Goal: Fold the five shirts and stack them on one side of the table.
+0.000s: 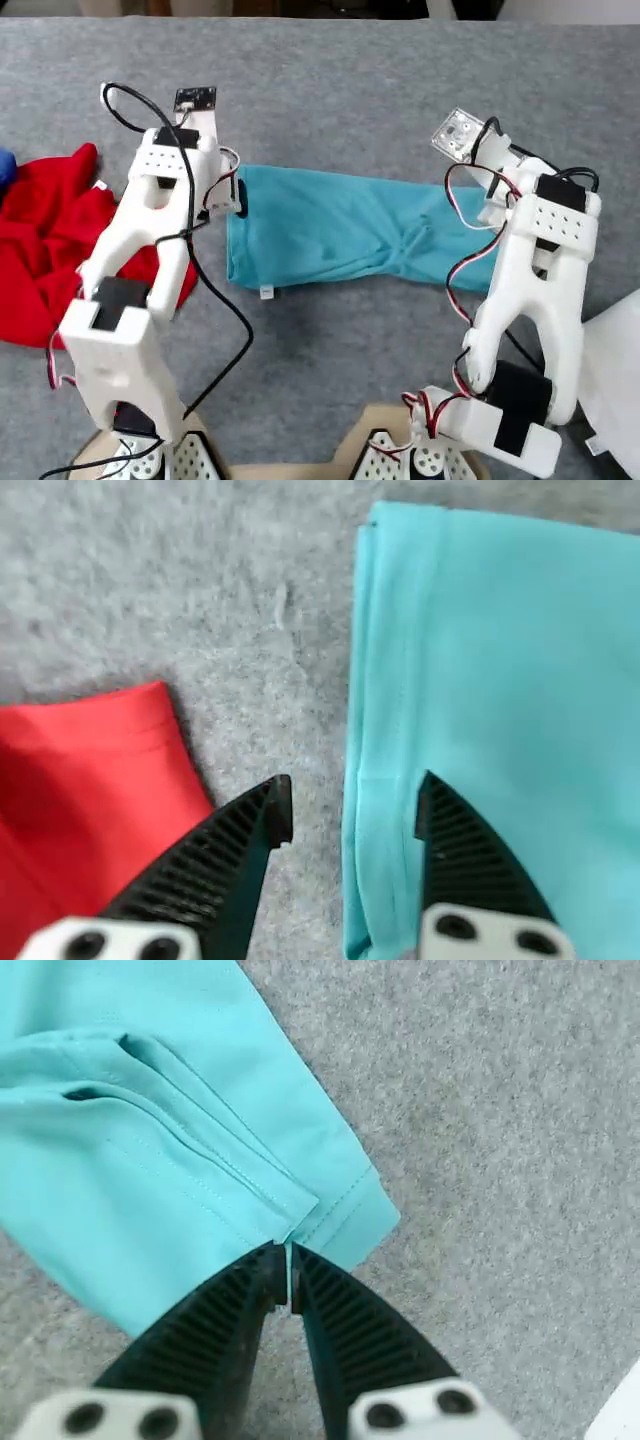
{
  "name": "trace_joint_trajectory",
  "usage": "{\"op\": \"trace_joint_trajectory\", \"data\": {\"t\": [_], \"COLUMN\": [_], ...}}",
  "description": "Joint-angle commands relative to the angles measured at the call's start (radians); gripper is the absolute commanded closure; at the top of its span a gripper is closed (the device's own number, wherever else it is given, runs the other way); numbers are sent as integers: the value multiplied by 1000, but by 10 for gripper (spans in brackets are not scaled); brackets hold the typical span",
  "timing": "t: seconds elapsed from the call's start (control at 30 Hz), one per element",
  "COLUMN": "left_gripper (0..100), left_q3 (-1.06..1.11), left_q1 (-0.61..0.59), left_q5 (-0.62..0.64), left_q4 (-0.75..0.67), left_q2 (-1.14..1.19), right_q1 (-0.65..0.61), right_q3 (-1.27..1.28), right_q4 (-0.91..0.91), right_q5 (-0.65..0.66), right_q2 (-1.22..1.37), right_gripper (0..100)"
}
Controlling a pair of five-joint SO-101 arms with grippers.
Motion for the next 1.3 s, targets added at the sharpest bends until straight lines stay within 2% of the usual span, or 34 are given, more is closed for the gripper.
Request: {"op": "trace_joint_trajectory", "data": {"t": [0.0,0.43,0.5,0.7,0.83,0.93,1.1,1.27], "left_gripper": [772,805,810,966,982,982,982,981], "left_q3": [-109,-129,-129,-161,-206,-272,-460,-704], "left_q1": [18,14,12,20,14,-2,-51,-78], "left_q5": [21,81,123,149,155,150,101,40], "left_q4": [38,21,2,-5,5,68,249,411], "left_q2": [10,189,209,234,240,240,246,246], "right_q1": [16,21,21,21,21,21,79,99], "right_q3": [-41,-41,-41,-41,-38,-5,79,70], "right_q4": [6,8,8,8,2,-21,-282,-376], "right_q5": [-9,-11,-11,-12,-83,-143,-422,-591], "right_q2": [-53,-59,-59,-59,-108,-150,-147,-2], "right_gripper": [976,976,976,973,972,974,995,994]}}
